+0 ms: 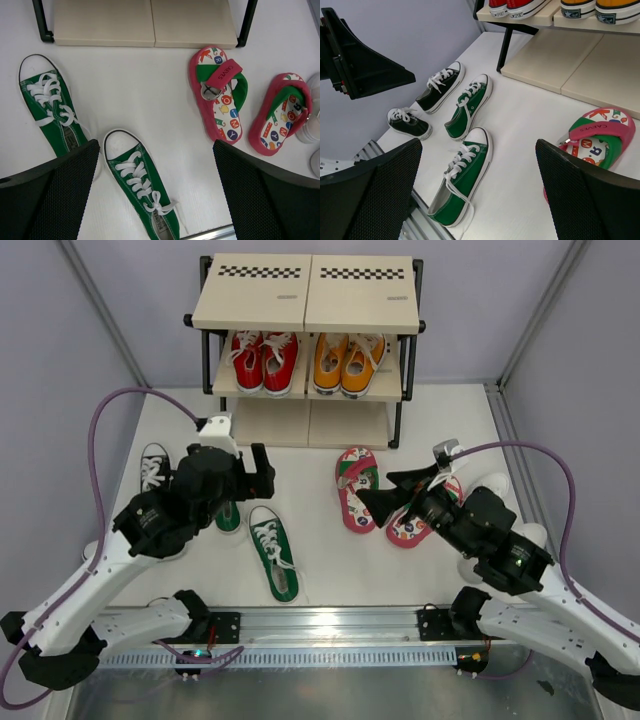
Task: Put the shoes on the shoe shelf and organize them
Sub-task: Pick up the shoe at the center of the board.
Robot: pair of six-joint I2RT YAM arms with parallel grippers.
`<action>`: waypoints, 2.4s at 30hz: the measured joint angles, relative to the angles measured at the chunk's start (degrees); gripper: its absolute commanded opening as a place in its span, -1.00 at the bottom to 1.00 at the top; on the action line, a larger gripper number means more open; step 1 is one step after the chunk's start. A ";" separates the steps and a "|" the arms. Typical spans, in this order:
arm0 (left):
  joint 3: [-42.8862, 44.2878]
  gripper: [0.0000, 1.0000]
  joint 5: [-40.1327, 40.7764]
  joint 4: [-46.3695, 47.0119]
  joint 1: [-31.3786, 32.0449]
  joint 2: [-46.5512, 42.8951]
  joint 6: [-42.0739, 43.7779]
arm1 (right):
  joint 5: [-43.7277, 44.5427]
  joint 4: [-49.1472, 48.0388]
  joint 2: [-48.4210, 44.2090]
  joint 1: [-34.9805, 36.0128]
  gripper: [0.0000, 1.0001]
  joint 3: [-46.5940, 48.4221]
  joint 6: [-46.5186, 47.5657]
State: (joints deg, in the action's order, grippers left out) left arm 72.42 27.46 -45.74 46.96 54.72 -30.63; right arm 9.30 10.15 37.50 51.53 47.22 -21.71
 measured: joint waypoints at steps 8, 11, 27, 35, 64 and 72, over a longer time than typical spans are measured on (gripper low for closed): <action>-2.67 0.98 1.77 -2.12 0.00 0.61 -2.12 | 5.01 3.45 -1.36 0.00 0.99 -0.79 -0.59; -5.27 0.98 2.23 -2.27 0.00 0.24 -3.98 | 5.84 3.54 -2.91 0.00 0.99 -3.28 -2.29; -20.65 0.86 2.36 -8.31 0.00 5.55 -24.65 | 7.52 6.97 -5.09 0.00 0.99 -11.96 -10.43; -25.42 0.80 -3.61 -7.34 0.00 6.27 -25.92 | 14.53 12.52 -2.95 0.00 0.99 -13.53 -15.76; -8.07 0.58 -7.82 32.92 8.66 41.83 -7.41 | 4.04 6.14 10.40 -31.41 0.99 -15.28 -11.10; -7.21 0.31 -2.54 40.11 8.66 47.93 -5.46 | 4.04 6.23 6.97 -31.50 0.99 -15.30 -11.04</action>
State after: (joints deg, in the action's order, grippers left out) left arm 65.21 24.93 -5.63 55.61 102.65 -36.10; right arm 13.34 16.38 44.47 20.03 31.92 -32.75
